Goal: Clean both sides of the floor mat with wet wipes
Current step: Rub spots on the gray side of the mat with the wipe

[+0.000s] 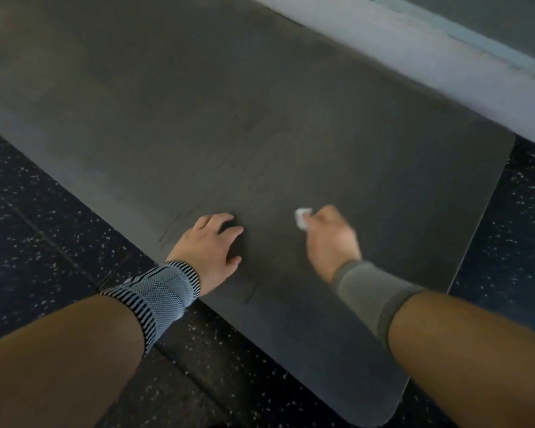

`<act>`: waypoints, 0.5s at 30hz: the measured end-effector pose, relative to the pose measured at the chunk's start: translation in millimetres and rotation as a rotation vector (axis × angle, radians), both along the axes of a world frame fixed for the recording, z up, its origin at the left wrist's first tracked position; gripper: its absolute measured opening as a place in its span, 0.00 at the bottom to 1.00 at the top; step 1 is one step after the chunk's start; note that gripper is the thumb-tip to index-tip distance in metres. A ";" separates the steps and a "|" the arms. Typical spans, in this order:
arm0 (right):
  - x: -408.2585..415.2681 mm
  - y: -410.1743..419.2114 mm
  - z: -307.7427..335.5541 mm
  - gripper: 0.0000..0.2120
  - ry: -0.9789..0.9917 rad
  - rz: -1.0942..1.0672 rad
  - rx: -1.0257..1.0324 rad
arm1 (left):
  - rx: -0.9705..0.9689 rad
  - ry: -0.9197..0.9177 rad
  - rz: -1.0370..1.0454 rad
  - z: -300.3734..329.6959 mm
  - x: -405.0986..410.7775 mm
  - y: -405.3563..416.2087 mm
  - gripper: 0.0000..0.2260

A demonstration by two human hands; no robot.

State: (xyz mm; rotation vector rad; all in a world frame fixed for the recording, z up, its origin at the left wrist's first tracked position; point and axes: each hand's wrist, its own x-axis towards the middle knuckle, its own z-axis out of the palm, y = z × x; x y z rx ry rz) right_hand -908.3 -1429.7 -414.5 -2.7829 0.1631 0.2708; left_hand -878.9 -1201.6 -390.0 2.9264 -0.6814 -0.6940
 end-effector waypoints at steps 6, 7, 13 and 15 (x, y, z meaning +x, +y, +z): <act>33.2 -6.8 4.5 0.14 -0.048 0.287 -0.049 | 0.010 0.020 0.016 3.2 -4.9 2.7 0.28; 47.9 -18.2 0.2 0.14 -0.081 0.120 -0.121 | 0.015 0.025 0.011 2.9 -6.6 5.5 0.28; 14.1 38.5 -5.5 0.02 -0.029 0.301 0.140 | -0.031 0.032 0.059 0.5 -11.7 19.2 0.28; 16.4 39.7 -3.2 0.10 0.004 0.526 0.099 | -0.055 0.017 0.079 -0.5 -12.5 21.9 0.26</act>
